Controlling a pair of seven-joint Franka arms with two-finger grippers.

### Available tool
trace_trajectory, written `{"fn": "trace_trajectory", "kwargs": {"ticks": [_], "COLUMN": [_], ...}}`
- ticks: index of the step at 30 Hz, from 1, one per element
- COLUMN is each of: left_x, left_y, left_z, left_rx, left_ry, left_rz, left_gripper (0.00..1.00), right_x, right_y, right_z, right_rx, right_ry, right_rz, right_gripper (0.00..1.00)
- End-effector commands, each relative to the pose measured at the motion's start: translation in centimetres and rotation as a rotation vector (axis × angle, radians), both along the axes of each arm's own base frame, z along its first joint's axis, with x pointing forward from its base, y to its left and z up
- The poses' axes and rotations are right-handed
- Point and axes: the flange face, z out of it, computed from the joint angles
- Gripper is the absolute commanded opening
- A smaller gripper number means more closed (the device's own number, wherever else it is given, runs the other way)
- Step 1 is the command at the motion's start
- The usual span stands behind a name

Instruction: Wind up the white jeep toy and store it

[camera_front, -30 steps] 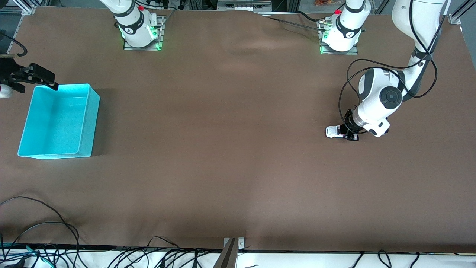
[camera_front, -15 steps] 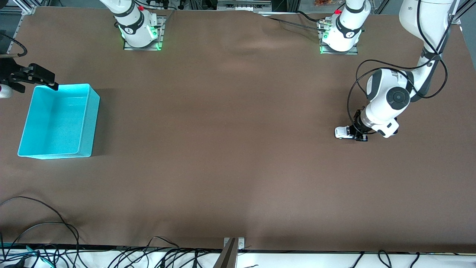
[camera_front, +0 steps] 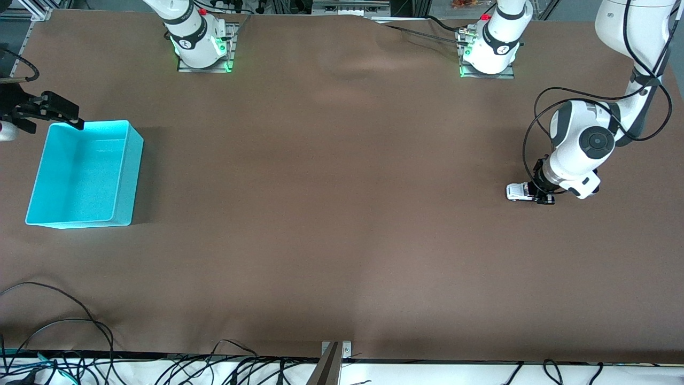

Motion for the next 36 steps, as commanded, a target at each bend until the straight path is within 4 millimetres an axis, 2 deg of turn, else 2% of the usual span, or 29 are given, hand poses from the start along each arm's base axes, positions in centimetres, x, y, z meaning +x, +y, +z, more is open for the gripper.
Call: {"fn": "trace_trajectory", "kwargs": {"ticks": [1, 4, 6, 8, 10, 11, 16, 22, 29, 33, 36], "left_x": [-0.2, -0.3, -0.3, -0.3, -0.3, -0.3, 0.3, 1.8, 3.5, 4.8, 5.6], "left_y": [1.9, 2.7, 2.7, 2.7, 2.7, 2.7, 3.0, 4.2, 4.8, 3.5, 3.2], "left_z": [-4.5, -4.5, -4.6, -4.6, -4.6, -4.5, -3.8, -0.9, 3.8, 7.0, 9.2], "left_rx": [0.007, 0.014, 0.016, 0.016, 0.016, 0.017, 0.020, 0.046, 0.081, 0.098, 0.113], "left_ry": [0.030, 0.028, 0.030, 0.030, 0.030, 0.029, 0.012, -0.008, 0.001, 0.028, 0.057], "left_rz": [-0.021, -0.021, -0.024, -0.024, -0.026, -0.026, -0.020, 0.001, 0.028, -0.016, -0.049], "left_gripper": [0.30, 0.36, 0.47, 0.66, 0.92, 1.00, 1.00, 1.00, 1.00, 1.00, 1.00], "right_x": [0.2, 0.2, 0.2, 0.2, 0.2, 0.2, 0.2, 0.2, 0.2, 0.2, 0.2], "right_y": [0.0, 0.1, 0.0, 0.0, 0.0, 0.0, 0.0, 0.0, 0.0, 0.0, 0.0], "right_z": [0.6, 0.6, 0.6, 0.6, 0.6, 0.6, 0.6, 0.6, 0.6, 0.6, 0.6], "right_rx": [-0.007, -0.007, -0.007, -0.007, -0.005, -0.005, -0.007, -0.007, -0.005, -0.007, -0.007], "right_ry": [-0.006, -0.006, -0.006, -0.006, -0.006, -0.006, -0.006, -0.006, -0.006, -0.006, -0.006], "right_rz": [-0.005, -0.003, -0.005, -0.005, -0.005, -0.005, -0.005, -0.005, -0.005, -0.005, -0.005], "right_gripper": [1.00, 1.00, 1.00, 1.00, 1.00, 1.00, 1.00, 1.00, 1.00, 1.00, 1.00]}}
